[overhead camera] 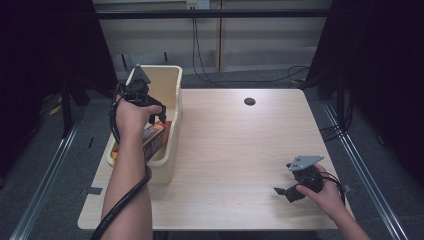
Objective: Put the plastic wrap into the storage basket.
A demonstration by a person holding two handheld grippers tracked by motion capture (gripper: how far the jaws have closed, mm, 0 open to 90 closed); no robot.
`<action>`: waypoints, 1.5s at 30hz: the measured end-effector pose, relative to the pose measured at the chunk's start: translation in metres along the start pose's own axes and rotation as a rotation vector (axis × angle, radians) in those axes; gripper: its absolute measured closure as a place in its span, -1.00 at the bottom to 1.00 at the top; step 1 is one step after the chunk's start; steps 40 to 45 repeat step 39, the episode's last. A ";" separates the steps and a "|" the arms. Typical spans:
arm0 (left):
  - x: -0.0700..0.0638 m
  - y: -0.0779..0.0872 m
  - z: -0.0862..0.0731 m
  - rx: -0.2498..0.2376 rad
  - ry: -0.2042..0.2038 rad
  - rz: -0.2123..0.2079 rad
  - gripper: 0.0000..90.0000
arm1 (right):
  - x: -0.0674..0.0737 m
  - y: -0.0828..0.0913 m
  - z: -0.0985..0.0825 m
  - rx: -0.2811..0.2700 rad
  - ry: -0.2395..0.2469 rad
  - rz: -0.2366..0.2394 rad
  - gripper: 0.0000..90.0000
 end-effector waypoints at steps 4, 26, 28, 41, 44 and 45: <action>-0.007 0.003 0.002 -0.012 -0.022 0.001 -0.27 | 0.001 0.001 0.000 -0.008 -0.002 -0.005 -0.94; -0.058 -0.005 0.011 -0.053 -0.125 -0.108 -0.42 | 0.000 0.003 0.000 -0.010 -0.006 -0.013 -0.94; -0.064 -0.007 0.011 -0.055 -0.136 -0.125 -0.45 | -0.001 0.003 0.000 -0.009 -0.010 -0.001 -0.94; -0.086 -0.009 0.014 -0.058 -0.184 -0.158 -0.57 | 0.000 0.003 0.000 -0.009 0.001 -0.008 -0.94; -0.086 -0.009 0.014 -0.058 -0.184 -0.158 -0.57 | 0.000 0.003 0.000 -0.009 0.001 -0.008 -0.94; -0.086 -0.009 0.014 -0.058 -0.184 -0.158 -0.57 | 0.000 0.003 0.000 -0.009 0.001 -0.008 -0.94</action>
Point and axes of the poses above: each handheld gripper's, and its own axes: y roughly backward along the jaws, z roughly out of its top, x roughly to its left, the point moved 1 cm from there along -y, roughly forward along the jaws, and after that the axes turned 4 degrees about -x, right-handed, at the moved point
